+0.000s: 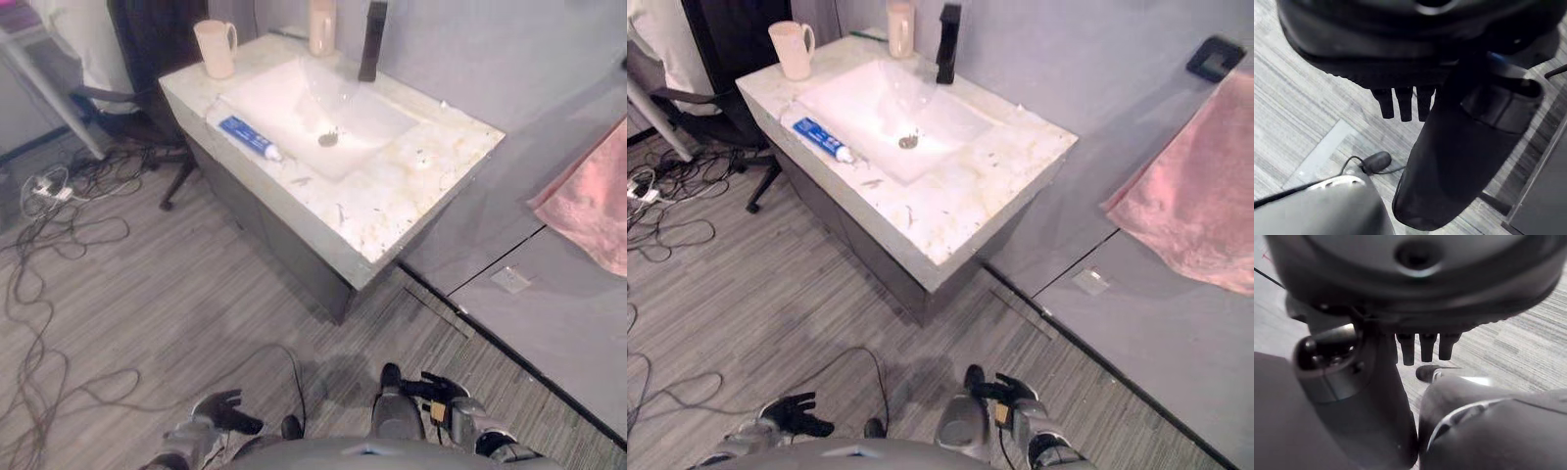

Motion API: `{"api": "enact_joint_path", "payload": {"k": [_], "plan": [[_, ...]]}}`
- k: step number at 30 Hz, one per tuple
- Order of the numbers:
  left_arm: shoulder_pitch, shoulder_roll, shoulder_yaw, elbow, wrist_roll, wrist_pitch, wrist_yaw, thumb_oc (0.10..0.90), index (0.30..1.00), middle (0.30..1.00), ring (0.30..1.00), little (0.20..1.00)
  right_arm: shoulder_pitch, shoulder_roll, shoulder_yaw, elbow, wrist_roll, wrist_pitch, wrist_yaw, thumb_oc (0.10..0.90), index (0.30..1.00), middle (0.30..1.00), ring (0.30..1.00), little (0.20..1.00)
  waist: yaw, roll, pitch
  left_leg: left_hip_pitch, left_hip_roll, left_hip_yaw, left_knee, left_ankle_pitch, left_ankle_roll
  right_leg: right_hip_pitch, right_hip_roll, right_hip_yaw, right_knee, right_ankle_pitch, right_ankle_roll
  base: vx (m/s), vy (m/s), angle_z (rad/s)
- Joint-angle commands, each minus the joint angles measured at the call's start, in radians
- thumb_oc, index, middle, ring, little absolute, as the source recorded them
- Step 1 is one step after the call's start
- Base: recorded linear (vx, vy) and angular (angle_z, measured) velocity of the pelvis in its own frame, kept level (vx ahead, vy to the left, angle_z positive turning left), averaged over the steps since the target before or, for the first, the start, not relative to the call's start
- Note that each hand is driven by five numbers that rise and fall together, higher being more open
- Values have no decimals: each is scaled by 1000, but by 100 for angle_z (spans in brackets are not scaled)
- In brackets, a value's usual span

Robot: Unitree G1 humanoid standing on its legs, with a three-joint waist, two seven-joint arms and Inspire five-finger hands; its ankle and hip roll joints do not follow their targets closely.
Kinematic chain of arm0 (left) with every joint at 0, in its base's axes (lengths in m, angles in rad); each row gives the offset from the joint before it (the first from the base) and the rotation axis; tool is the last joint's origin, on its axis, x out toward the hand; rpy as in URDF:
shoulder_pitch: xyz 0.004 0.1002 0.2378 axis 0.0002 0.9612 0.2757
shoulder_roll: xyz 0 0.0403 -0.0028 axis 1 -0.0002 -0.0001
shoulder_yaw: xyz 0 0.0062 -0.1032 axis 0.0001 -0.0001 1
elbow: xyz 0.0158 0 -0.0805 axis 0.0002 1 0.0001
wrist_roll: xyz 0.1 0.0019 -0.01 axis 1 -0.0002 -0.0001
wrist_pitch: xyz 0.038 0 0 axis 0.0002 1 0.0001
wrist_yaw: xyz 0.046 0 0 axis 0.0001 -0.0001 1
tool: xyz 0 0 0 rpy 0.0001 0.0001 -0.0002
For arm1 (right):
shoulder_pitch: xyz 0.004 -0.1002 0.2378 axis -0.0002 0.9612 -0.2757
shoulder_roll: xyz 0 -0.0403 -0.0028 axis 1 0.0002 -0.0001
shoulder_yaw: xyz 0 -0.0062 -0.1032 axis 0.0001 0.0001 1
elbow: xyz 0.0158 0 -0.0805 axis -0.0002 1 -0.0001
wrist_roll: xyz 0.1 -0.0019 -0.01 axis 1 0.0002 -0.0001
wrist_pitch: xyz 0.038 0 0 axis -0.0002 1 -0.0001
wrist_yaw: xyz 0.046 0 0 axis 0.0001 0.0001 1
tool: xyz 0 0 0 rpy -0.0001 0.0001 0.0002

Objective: Organize the bathroom.

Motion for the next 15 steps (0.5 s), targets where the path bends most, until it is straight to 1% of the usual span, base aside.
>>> {"api": "enact_joint_path", "payload": {"k": [1, 2, 3, 5, 7, 12, 15], "plan": [[-32, 0, 59, 0, 24, -7, 18, 800, 900, 900, 900, 900, 11, -55, 54, 25, -34, -1, 17, 800, 900, 900, 900, 900, -37, 28, 5, 72, 39, -49, -16, -91, -96, 35, 53, 34, -4, -191, 90, -165, 60, -9], [-36, 2, 63, -6, 20, 3, 39, 800, 900, 900, 900, 900, 19, -44, 75, 30, -61, -12, 17, 800, 900, 900, 900, 900, -40, 21, -1, 51, 29, -53, -26, -73, -86, 68, 149, 51, -19, -241, 61, -176, 40, -6], [-42, 0, 71, -10, 19, 10, 43, 800, 900, 900, 900, 900, 27, -40, 83, 32, -30, -24, 6, 800, 900, 900, 900, 900, -45, 12, -8, 41, 17, -64, -31, -65, -78, 100, 193, 88, -48, -254, 48, -210, 26, -5], [-52, -9, 74, -13, 40, 21, 42, 800, 900, 900, 900, 900, 31, -38, 81, 36, -19, -36, 0, 800, 900, 900, 900, 900, -48, 4, -20, 24, 2, -86, -32, -52, -73, 148, 226, 147, -101, -250, 38, -91, -37, 14], [-50, -13, 75, -16, 30, 25, 41, 800, 900, 900, 900, 900, 28, -36, 89, 35, -15, -39, 2, 800, 900, 900, 900, 900, -44, 2, -23, 13, 2, -100, -20, -45, -76, 168, 230, 162, -117, -250, 39, -46, -55, 29], [-39, -18, 87, -4, 38, 17, 34, 800, 900, 900, 900, 900, 22, -31, 106, 30, -60, -31, 2, 800, 900, 900, 900, 900, -38, -2, -37, 15, 6, -102, -9, -31, -88, 241, 243, 188, -201, -232, 32, 10, -47, 8], [-40, -23, 84, 0, 30, 13, 41, 800, 900, 900, 900, 900, 20, -33, 110, 35, -70, -24, 10, 800, 900, 900, 900, 900, -37, -1, -41, 13, 6, -106, -6, -28, -92, 247, 244, 188, -207, -230, 33, 37, -39, 8]]}}
